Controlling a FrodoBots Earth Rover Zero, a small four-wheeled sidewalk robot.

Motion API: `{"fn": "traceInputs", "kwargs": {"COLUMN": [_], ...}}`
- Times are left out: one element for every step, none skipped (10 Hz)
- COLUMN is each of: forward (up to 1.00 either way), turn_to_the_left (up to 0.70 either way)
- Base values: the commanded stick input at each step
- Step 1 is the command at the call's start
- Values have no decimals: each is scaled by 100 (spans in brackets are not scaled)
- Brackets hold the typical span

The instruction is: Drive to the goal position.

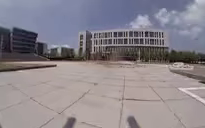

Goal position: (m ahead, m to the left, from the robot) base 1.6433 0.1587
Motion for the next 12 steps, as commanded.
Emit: {"fn": "traceInputs", "kwargs": {"forward": [70, 70, 70, 70, 70, 70, 70, 70, 70, 70, 70, 70], "turn_to_the_left": [-25, -21, -17, -13, -9, -6, -2, 0, 0, 0, 0, 0]}}
